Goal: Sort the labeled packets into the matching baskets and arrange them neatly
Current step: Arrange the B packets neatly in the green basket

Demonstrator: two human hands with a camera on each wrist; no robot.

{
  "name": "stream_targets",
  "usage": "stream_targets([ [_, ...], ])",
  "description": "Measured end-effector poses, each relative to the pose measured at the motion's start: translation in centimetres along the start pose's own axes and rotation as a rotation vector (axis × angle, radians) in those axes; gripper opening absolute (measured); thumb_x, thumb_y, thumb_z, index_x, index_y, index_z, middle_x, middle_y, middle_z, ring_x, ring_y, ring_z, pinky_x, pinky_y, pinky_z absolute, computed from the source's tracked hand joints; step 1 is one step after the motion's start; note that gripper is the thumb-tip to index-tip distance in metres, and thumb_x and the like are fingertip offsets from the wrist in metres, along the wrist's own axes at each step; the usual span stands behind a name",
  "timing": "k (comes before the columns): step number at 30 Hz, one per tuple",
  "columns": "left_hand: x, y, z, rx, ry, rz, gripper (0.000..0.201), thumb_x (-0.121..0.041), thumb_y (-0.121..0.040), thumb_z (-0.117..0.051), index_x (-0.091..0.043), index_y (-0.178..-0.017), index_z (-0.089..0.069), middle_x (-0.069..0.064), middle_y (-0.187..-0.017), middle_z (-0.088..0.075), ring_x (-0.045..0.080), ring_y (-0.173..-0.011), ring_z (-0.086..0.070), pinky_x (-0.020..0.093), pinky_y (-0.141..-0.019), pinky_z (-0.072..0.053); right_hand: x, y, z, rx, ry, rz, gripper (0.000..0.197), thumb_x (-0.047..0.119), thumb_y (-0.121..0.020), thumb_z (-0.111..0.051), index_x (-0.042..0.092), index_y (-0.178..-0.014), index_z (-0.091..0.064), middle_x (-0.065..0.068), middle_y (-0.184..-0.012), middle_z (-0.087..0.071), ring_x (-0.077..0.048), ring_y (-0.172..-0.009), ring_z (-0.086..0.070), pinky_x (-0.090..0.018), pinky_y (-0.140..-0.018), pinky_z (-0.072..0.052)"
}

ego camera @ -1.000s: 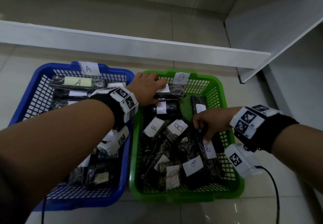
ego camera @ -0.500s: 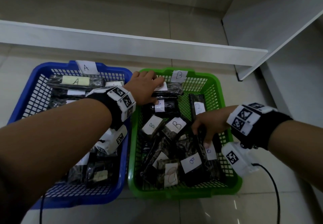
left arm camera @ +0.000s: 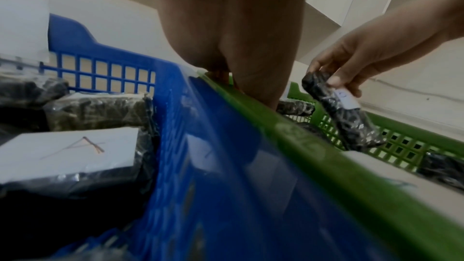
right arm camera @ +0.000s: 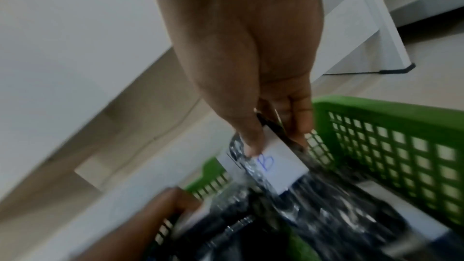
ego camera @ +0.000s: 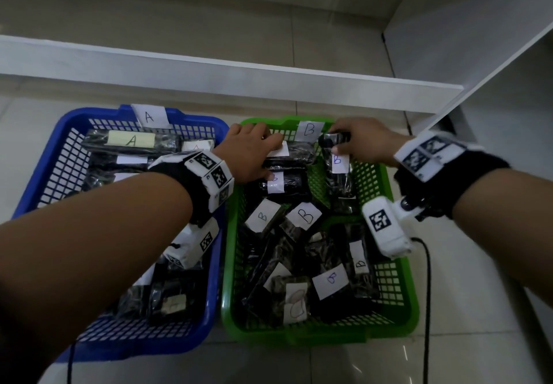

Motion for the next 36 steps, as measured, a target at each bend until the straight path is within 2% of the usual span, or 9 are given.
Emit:
stream_targets([
  [3, 0.0, 0.1, 0.0, 0.003, 0.002, 0.002, 0.065, -0.053, -0.079, -0.062, -0.022, -0.13, -0.036, 0.01, -0.13, -0.039, 0.029, -0.123, -0.037, 0.044, -0.104, -0.027, -1.2, -0.3, -2.3, -0.064, -0.066, -0.016, 0.049, 0.008, -0.088, -0.06, 0.016, -0.135, -0.046, -0.013, -0.125, -0.06, -0.02, -0.081, -0.058, -0.026, -0.07, -0.042],
  [6, 0.0, 0.1, 0.0, -0.003, 0.003, 0.0, 0.064, -0.053, -0.08, -0.062, -0.022, -0.129, -0.036, 0.01, -0.129, -0.039, 0.029, -0.122, -0.037, 0.044, -0.104, -0.027, -3.2, 0.1, -4.8, -0.051, -0.117, -0.104, 0.059, 0.005, -0.088, -0.06, 0.006, -0.137, -0.028, -0.021, -0.11, -0.063, -0.022, -0.072, -0.054, -0.028, -0.057, -0.04],
  [11, -0.1, 0.1, 0.1, -0.002, 0.011, -0.005, 0.064, -0.053, -0.079, -0.063, -0.021, -0.129, -0.037, 0.01, -0.129, -0.039, 0.03, -0.122, -0.037, 0.044, -0.104, -0.027, -4.7, -0.2, -6.4, -0.003, -0.155, -0.11, 0.06, 0.01, -0.086, -0.065, 0.006, -0.134, -0.031, -0.017, -0.11, -0.063, -0.032, -0.094, -0.061, -0.03, -0.071, -0.043],
  [14, -0.4, 0.0, 0.2, 0.016, 0.0, -0.002, 0.064, -0.051, -0.079, -0.064, -0.02, -0.128, -0.037, 0.01, -0.128, -0.039, 0.03, -0.121, -0.037, 0.044, -0.103, -0.027, -4.9, -0.2, -6.5, 0.032, -0.202, -0.125, 0.062, 0.007, -0.084, -0.066, 0.009, -0.136, -0.032, -0.012, -0.095, -0.058, -0.025, -0.079, -0.056, -0.029, -0.064, -0.041],
  [19, -2.7, 1.0, 1.7, -0.047, -0.169, 0.057, 0.046, -0.028, -0.084, -0.055, -0.01, -0.123, -0.036, 0.014, -0.123, -0.04, 0.03, -0.112, -0.04, 0.042, -0.097, -0.03, -3.4, 0.3, -7.4, 0.081, 0.011, -0.008, 0.068, 0.014, -0.091, -0.058, 0.006, -0.146, -0.018, -0.021, -0.125, -0.057, -0.035, -0.106, -0.058, -0.028, -0.075, -0.041],
  [22, -7.5, 1.8, 2.9, -0.114, -0.108, -0.041, 0.041, -0.026, -0.085, -0.05, -0.011, -0.121, -0.039, 0.012, -0.119, -0.045, 0.028, -0.106, -0.045, 0.038, -0.09, -0.035, -2.7, 0.6, -7.4, 0.038, 0.049, 0.044, 0.067, 0.011, -0.091, -0.056, 0.002, -0.144, -0.016, -0.025, -0.112, -0.061, -0.037, -0.096, -0.061, -0.03, -0.067, -0.04],
  [24, -10.6, 2.2, 1.9, -0.055, -0.06, -0.157, 0.031, -0.029, -0.086, -0.051, -0.011, -0.112, -0.053, 0.009, -0.11, -0.057, 0.027, -0.101, -0.055, 0.035, -0.084, -0.039, -2.5, 0.7, -7.2, 0.024, 0.044, 0.053, 0.062, 0.009, -0.09, -0.056, -0.003, -0.138, -0.018, -0.025, -0.101, -0.063, -0.038, -0.087, -0.062, -0.03, -0.06, -0.037],
  [27, -11.3, 3.0, -0.9, 0.097, -0.084, -0.166, 0.026, -0.035, -0.088, -0.052, -0.014, -0.096, -0.065, 0.005, -0.1, -0.064, 0.025, -0.098, -0.058, 0.032, -0.082, -0.035, -2.8, 1.0, -7.3, 0.054, 0.092, 0.062, 0.057, 0.015, -0.089, -0.059, -0.004, -0.133, -0.026, -0.023, -0.105, -0.063, -0.036, -0.09, -0.061, -0.029, -0.061, -0.036],
  [36, -10.1, 3.6, -3.1, 0.238, -0.087, -0.058, 0.063, -0.058, -0.078, -0.06, -0.009, -0.116, -0.046, 0.008, -0.106, -0.064, 0.028, -0.105, -0.052, 0.04, -0.095, -0.03, -3.4, 2.0, -9.0, 0.186, 0.257, 0.086, 0.081, 0.031, -0.081, -0.071, 0.005, -0.14, -0.021, -0.022, -0.119, -0.058, -0.036, -0.101, -0.061, -0.04, -0.079, -0.052],
])
Point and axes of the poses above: each hand's wrist, its own y-axis away from the middle knuckle, its own z-axis out of the back of the hand, x = y × z, the point moved 10 cm from there along -y, towards the middle knuckle
